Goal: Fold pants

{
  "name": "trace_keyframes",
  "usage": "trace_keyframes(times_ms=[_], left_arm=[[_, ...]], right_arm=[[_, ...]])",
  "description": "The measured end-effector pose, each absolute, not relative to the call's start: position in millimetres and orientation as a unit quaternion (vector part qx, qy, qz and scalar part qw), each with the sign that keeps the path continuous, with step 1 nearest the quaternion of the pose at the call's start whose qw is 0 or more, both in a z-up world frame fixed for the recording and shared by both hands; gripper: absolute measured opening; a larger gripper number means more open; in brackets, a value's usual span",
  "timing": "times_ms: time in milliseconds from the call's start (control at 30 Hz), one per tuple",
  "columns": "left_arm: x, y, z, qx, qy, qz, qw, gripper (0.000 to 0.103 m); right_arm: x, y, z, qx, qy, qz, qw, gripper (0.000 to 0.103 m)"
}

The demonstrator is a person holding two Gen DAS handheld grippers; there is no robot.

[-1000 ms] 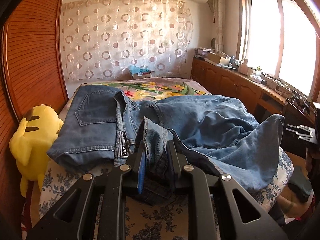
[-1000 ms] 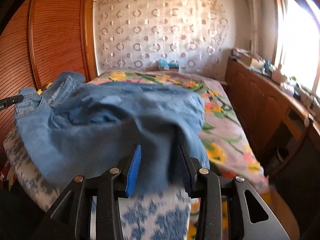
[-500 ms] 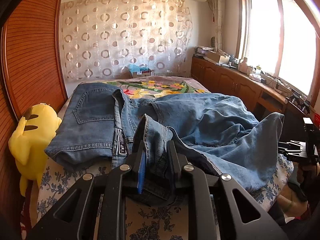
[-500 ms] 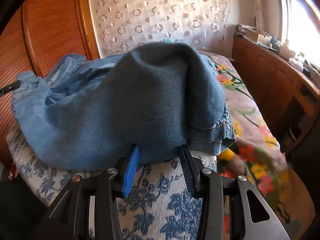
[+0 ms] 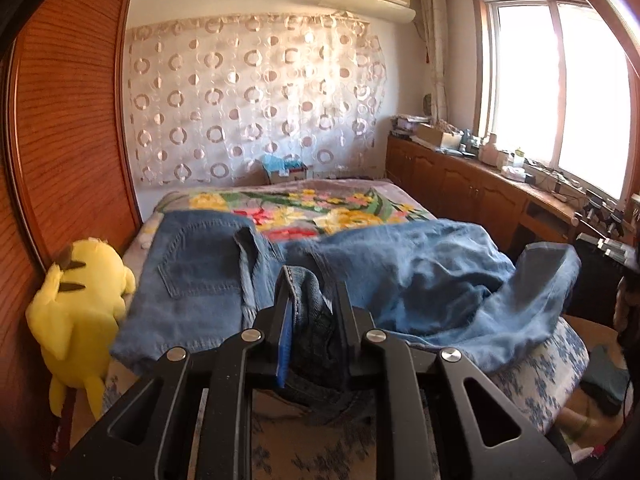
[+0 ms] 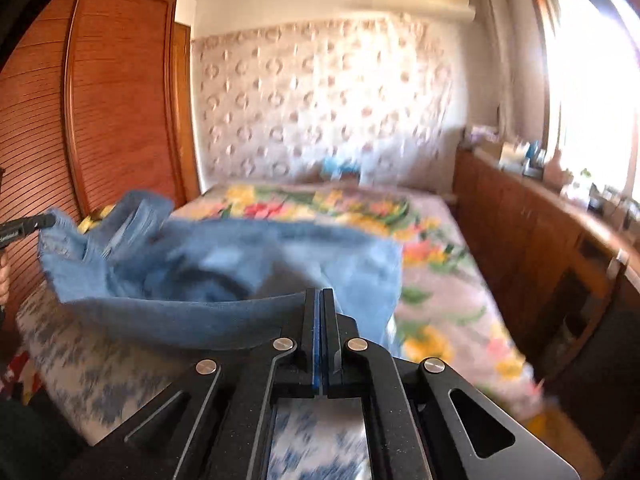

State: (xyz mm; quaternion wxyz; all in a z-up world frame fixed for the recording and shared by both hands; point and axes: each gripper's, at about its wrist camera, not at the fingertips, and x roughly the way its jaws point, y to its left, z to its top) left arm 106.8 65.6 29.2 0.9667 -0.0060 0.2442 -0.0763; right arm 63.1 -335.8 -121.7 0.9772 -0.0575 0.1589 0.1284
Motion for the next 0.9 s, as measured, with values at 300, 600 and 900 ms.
trace_keyframes(times_ms=[300, 600, 900], left_arm=[[162.5, 69.8, 31.1, 0.006, 0.26, -0.067, 0.963, 0.019], [191.4, 66.3, 20.4, 0.017, 0.279, -0.071, 0.958, 0.019], [196.8, 62.6, 18.4, 0.021, 0.28, -0.085, 0.956, 0.019]], right_arm=[[96.4, -326.2, -112.4, -0.08, 0.171, 0.126, 0.974, 0.0], [72.2, -340.7, -137.0, -0.036, 0.255, 0.121, 0.959, 0.039], [54.8, -341.2, -127.6, -0.006, 0.296, 0.129, 0.946, 0.049]])
